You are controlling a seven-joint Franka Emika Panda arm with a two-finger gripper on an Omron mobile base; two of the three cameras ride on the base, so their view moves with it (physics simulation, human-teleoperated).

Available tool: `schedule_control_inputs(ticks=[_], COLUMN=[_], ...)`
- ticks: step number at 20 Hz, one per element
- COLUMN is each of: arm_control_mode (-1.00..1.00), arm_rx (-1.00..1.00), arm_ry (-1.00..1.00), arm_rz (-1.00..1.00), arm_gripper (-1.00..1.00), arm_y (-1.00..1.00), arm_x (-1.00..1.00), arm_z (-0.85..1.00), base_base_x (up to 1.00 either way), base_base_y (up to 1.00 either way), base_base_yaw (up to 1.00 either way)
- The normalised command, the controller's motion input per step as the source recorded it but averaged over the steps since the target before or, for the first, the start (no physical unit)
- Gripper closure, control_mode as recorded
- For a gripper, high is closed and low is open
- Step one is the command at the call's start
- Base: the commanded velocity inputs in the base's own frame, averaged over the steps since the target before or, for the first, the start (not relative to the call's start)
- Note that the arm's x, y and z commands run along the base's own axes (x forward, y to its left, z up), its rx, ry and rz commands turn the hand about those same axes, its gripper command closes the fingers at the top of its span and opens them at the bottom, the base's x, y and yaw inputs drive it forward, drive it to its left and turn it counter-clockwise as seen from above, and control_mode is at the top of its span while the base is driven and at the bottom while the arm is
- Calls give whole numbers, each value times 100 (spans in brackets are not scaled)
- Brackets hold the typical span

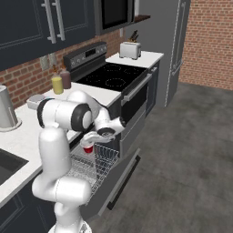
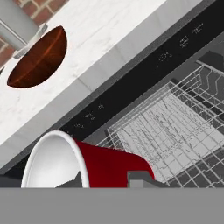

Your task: Pick up the cup and bowl from the counter, place them in the dishwasher, and close the dishwasher door.

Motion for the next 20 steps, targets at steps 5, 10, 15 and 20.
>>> schedule_control_inputs(ticks=[5,10,15,20], arm_control_mode=[-100,-100,-100,-100], arm_rx=[0,0,0,0], arm_ry=[0,0,0,0], arm_rz=[0,0,0,0], arm_gripper=[100,100,100,100], arm_y=[7,0,0,4], arm_x=[28,16,17,18], arm_z=[-47,-56,-62,-64], base_base_x=[0,0,0,0], base_base_y=[0,0,0,0], base_base_yaw=[0,0,0,0])
